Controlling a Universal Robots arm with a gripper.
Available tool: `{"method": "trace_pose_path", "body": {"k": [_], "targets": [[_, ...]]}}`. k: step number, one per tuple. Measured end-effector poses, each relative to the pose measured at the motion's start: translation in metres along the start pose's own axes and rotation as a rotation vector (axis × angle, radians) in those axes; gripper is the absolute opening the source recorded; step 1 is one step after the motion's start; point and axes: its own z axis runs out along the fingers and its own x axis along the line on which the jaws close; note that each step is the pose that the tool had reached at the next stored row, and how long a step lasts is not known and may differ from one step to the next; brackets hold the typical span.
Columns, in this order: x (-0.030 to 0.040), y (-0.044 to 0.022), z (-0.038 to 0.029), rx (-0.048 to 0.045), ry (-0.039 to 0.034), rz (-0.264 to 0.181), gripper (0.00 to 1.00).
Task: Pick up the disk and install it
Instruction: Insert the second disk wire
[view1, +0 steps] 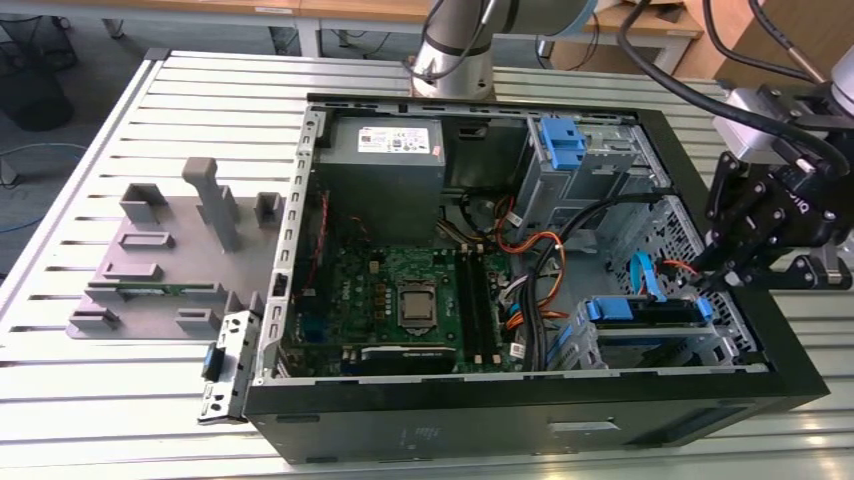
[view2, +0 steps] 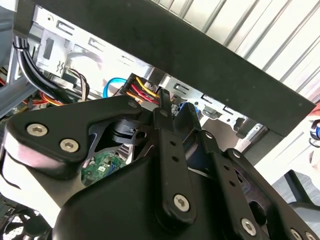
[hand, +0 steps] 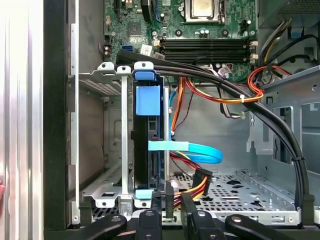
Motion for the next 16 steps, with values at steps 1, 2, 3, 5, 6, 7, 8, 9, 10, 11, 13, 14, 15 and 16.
{"method": "trace_pose_path", "body": {"k": [1, 2, 3, 5, 6, 7, 8, 9, 10, 11, 13, 14, 15, 16], "targets": [[0.0000, 0.0000, 0.0006, 0.0000, 0.0012, 0.000, 0.30], [-0.0001, 0.0003, 0.0011, 0.0000, 0.0023, 0.000, 0.30], [-0.0001, 0.0009, 0.0015, 0.0000, 0.0023, 0.000, 0.30], [-0.0001, 0.0021, 0.0019, 0.0000, 0.0025, 0.000, 0.30], [-0.0001, 0.0028, 0.0020, 0.0000, 0.0026, 0.000, 0.30], [0.0000, 0.0035, 0.0020, 0.0001, 0.0027, 0.000, 0.30], [0.0000, 0.0043, 0.0021, 0.0002, 0.0027, 0.000, 0.30], [0.0000, 0.0050, 0.0020, 0.0004, 0.0028, 0.000, 0.30], [0.0000, 0.0057, 0.0021, 0.0006, 0.0027, 0.000, 0.30], [0.0001, 0.0061, 0.0021, 0.0009, 0.0027, 0.000, 0.30], [0.0000, 0.0063, 0.0018, 0.0011, 0.0028, 0.000, 0.30], [0.0000, 0.0063, 0.0011, 0.0011, 0.0029, 0.000, 0.30], [0.0000, 0.0063, 0.0001, 0.0011, 0.0030, 0.000, 0.30], [0.0000, 0.0064, -0.0006, 0.0011, 0.0028, 0.000, 0.30]]}}
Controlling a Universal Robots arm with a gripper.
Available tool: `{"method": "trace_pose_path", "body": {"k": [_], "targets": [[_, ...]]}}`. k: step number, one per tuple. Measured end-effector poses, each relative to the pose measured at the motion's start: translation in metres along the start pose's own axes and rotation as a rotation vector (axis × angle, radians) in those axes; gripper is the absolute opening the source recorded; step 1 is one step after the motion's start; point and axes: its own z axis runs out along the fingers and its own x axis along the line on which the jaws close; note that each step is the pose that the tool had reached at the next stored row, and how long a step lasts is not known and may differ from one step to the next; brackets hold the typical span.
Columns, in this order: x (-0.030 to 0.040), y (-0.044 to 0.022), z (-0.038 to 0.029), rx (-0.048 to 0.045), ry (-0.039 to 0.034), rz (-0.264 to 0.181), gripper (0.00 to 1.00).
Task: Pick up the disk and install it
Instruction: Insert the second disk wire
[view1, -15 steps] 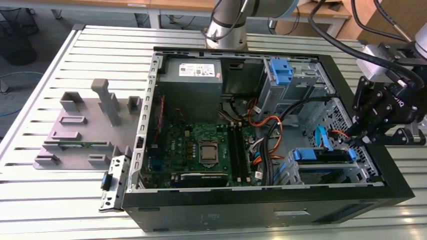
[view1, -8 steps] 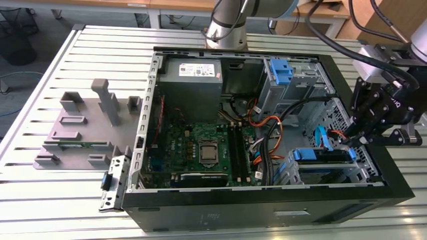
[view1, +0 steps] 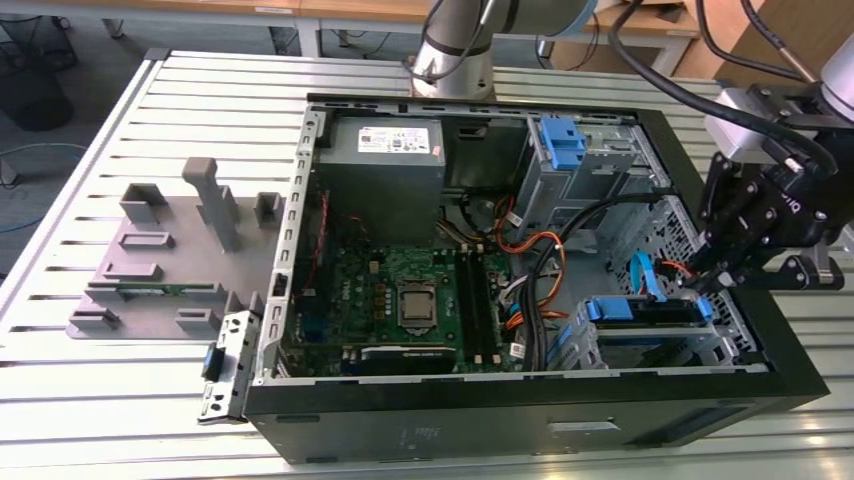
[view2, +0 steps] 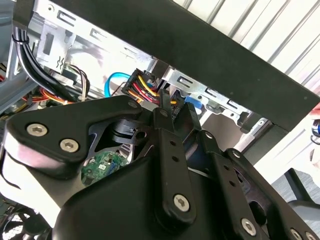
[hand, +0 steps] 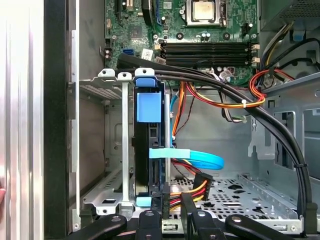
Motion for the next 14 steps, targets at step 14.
{"method": "trace_pose_path", "body": {"k": [14], "targets": [[0.0002, 0.0041, -0.0019, 0.0024, -0.0001, 0.000, 0.30]]}}
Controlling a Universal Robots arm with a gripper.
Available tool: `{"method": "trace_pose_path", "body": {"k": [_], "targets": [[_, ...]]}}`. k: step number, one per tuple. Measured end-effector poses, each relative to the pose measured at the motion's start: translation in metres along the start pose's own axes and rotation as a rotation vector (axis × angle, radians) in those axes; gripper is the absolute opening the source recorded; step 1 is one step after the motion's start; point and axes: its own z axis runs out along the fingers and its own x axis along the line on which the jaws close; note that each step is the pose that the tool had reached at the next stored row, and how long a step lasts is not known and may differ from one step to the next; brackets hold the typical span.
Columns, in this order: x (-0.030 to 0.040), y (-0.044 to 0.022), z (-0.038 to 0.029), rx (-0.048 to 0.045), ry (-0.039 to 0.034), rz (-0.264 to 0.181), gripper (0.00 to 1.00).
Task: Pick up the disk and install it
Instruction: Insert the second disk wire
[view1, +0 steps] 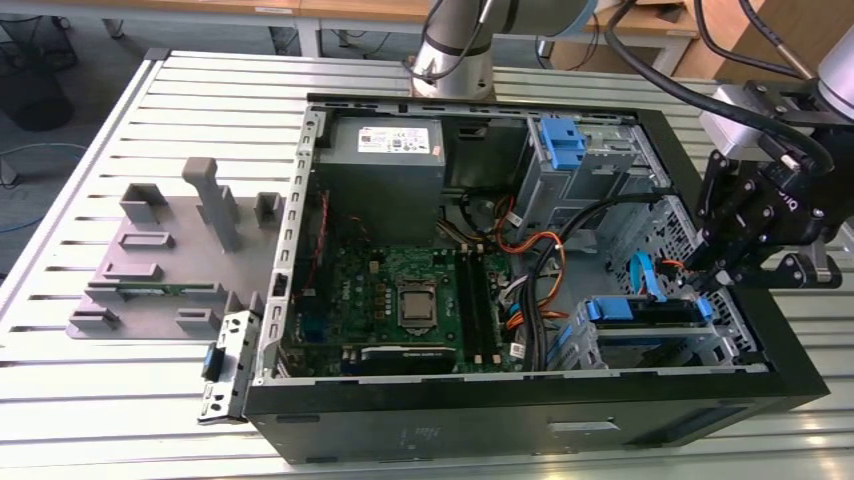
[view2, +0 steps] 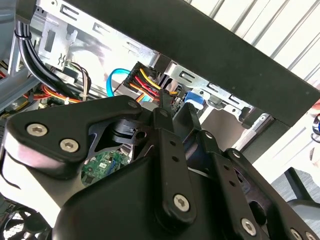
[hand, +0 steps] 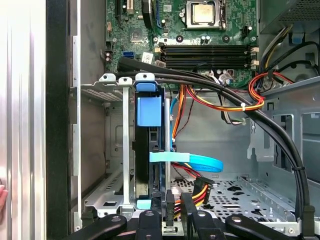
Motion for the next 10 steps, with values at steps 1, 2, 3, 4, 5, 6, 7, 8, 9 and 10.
{"method": "trace_pose_path", "body": {"k": [1, 2, 3, 4, 5, 6, 7, 8, 9, 10], "targets": [[0.0000, 0.0000, 0.0000, 0.0000, 0.0000, 0.000, 0.30], [0.0000, 0.0001, 0.0000, 0.0000, 0.0000, 0.000, 0.30], [0.0000, 0.0001, 0.0000, 0.0000, 0.0000, 0.000, 0.30], [0.0000, 0.0001, 0.0000, 0.0000, 0.0000, 0.000, 0.30], [0.0000, 0.0001, 0.0000, 0.0000, 0.0000, 0.000, 0.28], [0.0000, 0.0002, 0.0000, 0.0000, 0.0000, 0.000, 0.28], [0.0000, 0.0002, 0.0000, 0.0000, 0.0000, 0.000, 0.22], [0.0000, 0.0002, 0.0000, 0.0000, 0.0000, 0.000, 0.16], [0.0000, 0.0002, 0.0000, 0.0000, 0.0000, 0.000, 0.16], [0.0000, 0.0002, 0.0000, 0.0000, 0.0000, 0.000, 0.16]]}}
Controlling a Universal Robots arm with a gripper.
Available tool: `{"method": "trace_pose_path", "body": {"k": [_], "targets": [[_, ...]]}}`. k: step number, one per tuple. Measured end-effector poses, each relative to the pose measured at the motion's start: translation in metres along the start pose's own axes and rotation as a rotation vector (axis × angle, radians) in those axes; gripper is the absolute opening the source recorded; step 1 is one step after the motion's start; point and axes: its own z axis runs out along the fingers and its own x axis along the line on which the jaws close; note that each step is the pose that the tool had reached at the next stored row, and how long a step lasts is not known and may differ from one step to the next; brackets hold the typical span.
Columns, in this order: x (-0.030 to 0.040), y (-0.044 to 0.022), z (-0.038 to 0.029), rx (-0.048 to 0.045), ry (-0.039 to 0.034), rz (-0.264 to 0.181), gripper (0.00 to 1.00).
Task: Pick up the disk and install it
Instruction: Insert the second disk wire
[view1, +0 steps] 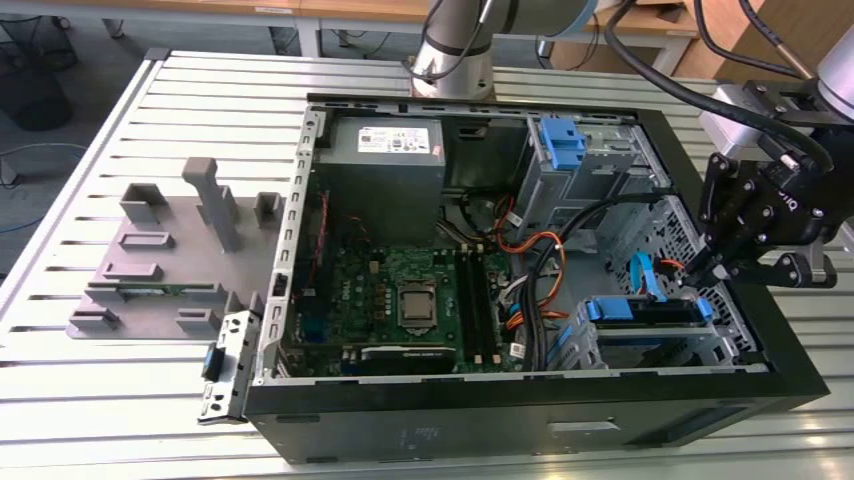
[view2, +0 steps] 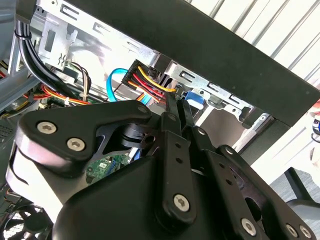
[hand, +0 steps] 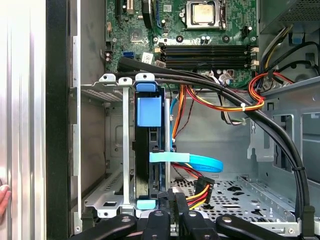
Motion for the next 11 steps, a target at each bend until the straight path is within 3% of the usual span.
{"method": "trace_pose_path", "body": {"k": [11], "targets": [[0.0000, 0.0026, -0.0001, 0.0004, 0.0002, 0.000, 0.16]]}}
